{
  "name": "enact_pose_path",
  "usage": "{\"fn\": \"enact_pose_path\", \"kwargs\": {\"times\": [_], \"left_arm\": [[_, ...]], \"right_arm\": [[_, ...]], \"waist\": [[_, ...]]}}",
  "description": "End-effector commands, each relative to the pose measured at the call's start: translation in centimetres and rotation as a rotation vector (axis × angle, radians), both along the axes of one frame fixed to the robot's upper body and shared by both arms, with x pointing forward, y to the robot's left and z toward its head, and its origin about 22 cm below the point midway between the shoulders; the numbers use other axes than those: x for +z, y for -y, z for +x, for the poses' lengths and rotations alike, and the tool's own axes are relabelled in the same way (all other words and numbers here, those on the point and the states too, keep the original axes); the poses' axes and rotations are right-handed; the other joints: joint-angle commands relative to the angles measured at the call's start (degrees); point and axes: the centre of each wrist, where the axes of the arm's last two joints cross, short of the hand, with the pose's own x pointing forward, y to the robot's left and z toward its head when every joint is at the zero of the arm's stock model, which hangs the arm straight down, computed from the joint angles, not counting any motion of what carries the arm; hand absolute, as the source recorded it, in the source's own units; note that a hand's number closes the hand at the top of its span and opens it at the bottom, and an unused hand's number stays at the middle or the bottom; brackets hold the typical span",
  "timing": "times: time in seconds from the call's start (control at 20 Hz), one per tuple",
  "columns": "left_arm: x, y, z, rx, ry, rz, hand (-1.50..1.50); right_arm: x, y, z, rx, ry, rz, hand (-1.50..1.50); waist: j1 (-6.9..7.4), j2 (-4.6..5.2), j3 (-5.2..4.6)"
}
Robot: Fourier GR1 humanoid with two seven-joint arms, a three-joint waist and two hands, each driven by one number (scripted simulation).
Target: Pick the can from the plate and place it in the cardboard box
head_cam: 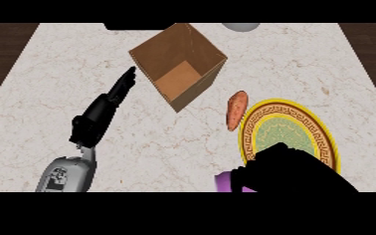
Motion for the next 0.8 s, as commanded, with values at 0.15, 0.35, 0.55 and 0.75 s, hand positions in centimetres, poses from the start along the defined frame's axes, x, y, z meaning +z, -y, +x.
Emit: {"fn": "enact_pose_path", "kwargs": {"times": [0.15, 0.35, 0.55, 0.75], "left_arm": [[0.6, 1.2, 0.7, -0.004, 0.002, 0.006, 0.00], [2.0, 1.2, -0.3, -0.003, 0.009, 0.000, 0.00], [0.3, 0.4, -0.4, -0.014, 0.023, -0.009, 0.00], [-0.7, -0.3, -1.4, -0.015, -0.004, -0.014, 0.00]], "right_arm": [[4.0, -0.3, 1.8, -0.093, -0.013, 0.088, 1.50], [5.7, -2.4, 3.1, -0.141, -0.010, 0.084, 1.50], [6.3, -3.6, 6.5, -0.159, -0.025, 0.111, 1.50], [6.8, -5.8, 9.1, -0.151, -0.067, 0.121, 1.50]], "waist": [[0.34, 0.08, -0.01], [0.58, -0.02, 0.00], [0.55, 0.07, 0.01], [0.86, 0.07, 0.00]]}}
